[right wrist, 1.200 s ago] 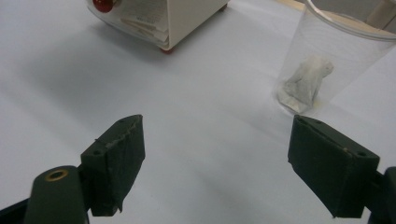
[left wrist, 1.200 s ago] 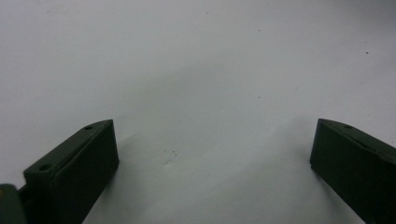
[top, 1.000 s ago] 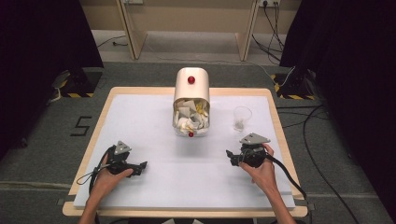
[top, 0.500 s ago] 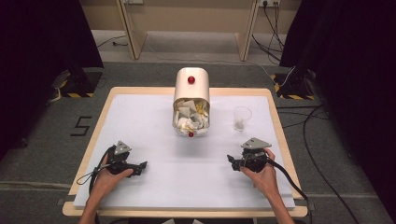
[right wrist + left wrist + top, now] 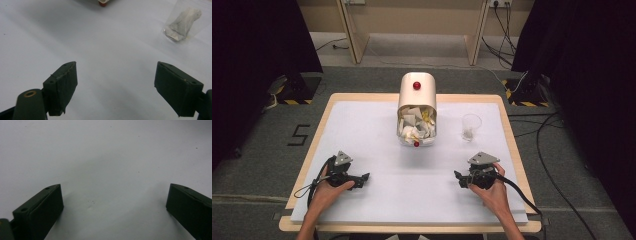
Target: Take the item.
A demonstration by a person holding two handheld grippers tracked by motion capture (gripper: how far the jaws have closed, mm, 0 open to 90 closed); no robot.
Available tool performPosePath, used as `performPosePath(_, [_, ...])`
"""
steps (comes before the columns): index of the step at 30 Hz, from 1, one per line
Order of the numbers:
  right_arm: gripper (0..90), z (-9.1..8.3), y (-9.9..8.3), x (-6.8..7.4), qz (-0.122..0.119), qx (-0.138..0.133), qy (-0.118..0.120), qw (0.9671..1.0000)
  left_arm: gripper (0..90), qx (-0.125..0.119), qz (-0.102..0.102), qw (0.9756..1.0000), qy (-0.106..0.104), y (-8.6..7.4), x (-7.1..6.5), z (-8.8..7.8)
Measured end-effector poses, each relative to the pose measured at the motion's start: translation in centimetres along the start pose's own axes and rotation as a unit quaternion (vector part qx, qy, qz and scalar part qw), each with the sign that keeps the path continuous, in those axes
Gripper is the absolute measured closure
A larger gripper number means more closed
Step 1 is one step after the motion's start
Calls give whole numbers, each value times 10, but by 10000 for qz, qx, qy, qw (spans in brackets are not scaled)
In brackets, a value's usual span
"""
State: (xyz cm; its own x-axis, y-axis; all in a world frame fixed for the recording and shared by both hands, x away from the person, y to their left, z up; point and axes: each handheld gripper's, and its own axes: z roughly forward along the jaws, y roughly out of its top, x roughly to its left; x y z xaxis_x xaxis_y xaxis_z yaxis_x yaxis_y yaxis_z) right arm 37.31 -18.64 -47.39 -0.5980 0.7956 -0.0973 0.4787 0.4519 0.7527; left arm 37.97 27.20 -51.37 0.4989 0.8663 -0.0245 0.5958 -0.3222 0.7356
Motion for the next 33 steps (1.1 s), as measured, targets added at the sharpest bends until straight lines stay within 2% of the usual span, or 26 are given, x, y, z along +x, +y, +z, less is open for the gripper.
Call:
performPosePath(14, [197, 0, -7, 9, -81, 216, 31, 9997, 2, 0, 1, 10000, 1, 0, 0, 0])
performPosePath(18, [212, -1, -12, 9, 127, 222, 129, 9996, 2, 0, 2, 10000, 0, 0, 0, 0])
performPosePath(20, [209, -2, -15, 7, 183, 232, 105, 9995, 1, 0, 1, 10000, 0, 0, 0, 0])
performPosePath(24, [199, -2, -19, 8, 98, 247, 38, 9996, 2, 0, 1, 10000, 1, 0, 0, 0])
performPosePath(28, [203, -2, -21, 11, -3, 281, 106, 9995, 2, -2, 0, 10000, 1, 0, 0, 0])
performPosePath(33, [203, -1, -25, 10, 235, 284, 248, 9990, 2, -2, -1, 10000, 1, 0, 0, 0])
